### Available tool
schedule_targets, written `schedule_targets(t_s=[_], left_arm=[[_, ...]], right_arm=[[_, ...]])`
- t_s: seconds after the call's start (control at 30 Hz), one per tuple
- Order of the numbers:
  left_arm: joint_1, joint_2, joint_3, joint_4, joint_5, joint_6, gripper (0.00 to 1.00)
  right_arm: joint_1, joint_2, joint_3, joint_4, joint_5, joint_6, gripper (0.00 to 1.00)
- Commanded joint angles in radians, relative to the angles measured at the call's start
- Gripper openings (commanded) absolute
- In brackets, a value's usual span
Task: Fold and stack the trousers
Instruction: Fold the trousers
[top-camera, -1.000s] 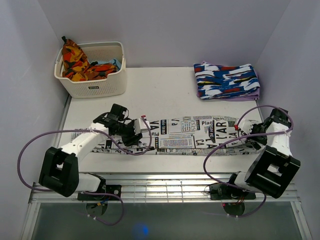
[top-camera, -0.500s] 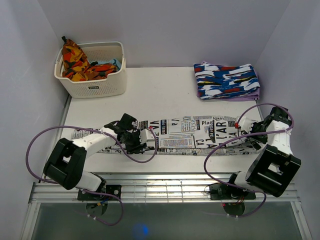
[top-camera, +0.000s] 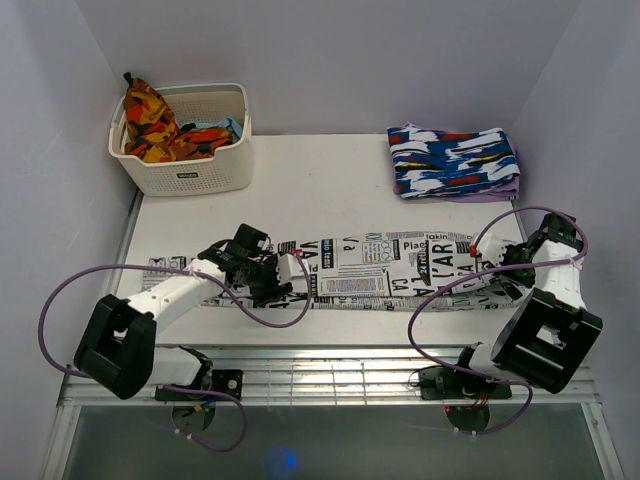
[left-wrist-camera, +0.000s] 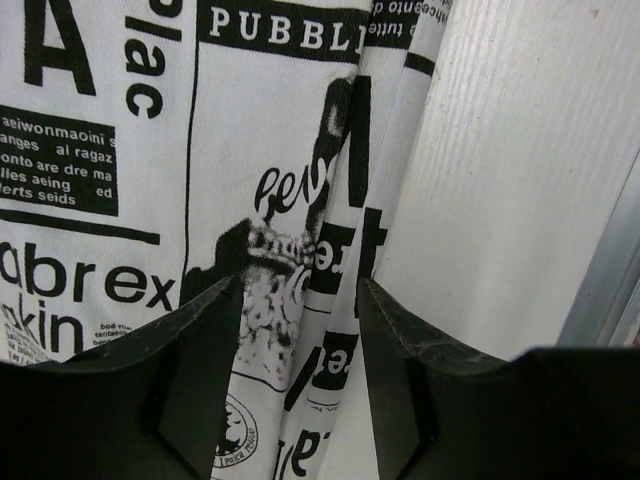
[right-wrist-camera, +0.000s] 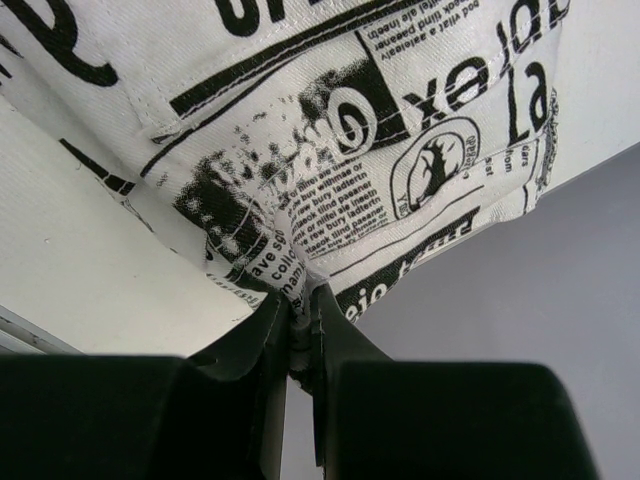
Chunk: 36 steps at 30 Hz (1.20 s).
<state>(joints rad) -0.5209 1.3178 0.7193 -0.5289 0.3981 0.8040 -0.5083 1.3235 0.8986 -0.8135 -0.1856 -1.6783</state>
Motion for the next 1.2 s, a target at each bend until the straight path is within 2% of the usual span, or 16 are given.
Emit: schedule_targets(t_s=[0.0,0.43,0.57,0.7,0.8,0.97,1.17], left_arm=[[-0.002,-0.034,0.034,-0.026,0.053,0.012,0.61],[-0.002,0.106,-0.004,0.125,-0.061,0.020,0.48],[-0.002,0.124,-0.006,0.142,-0.077,0.015,0.39],[-0.002,0.110,-0.009,0.135,-0.068,0.021,0.25],[-0.002,0.077,-0.012,0.104,-0.042,0.031,0.20],[-0.002,0.024,0.005,0.026,-0.051,0.035,0.00],[-0.001,-0.037,0.002,-0.009,-0.070,0.032,0.00]], right_arm=[[0.004,-0.010,0.014,-0.001,-0.003,-0.003,0.08],[0.004,-0.003,0.026,-0.003,0.011,0.000,0.08],[0.004,-0.003,0.025,-0.003,0.015,0.000,0.08],[0.004,-0.001,0.026,-0.004,0.015,0.000,0.08],[0.004,-0.003,0.026,-0.001,0.015,-0.001,0.08],[0.004,0.016,0.060,0.016,0.003,0.031,0.08],[0.004,0.054,0.181,-0.033,-0.032,0.071,0.08]])
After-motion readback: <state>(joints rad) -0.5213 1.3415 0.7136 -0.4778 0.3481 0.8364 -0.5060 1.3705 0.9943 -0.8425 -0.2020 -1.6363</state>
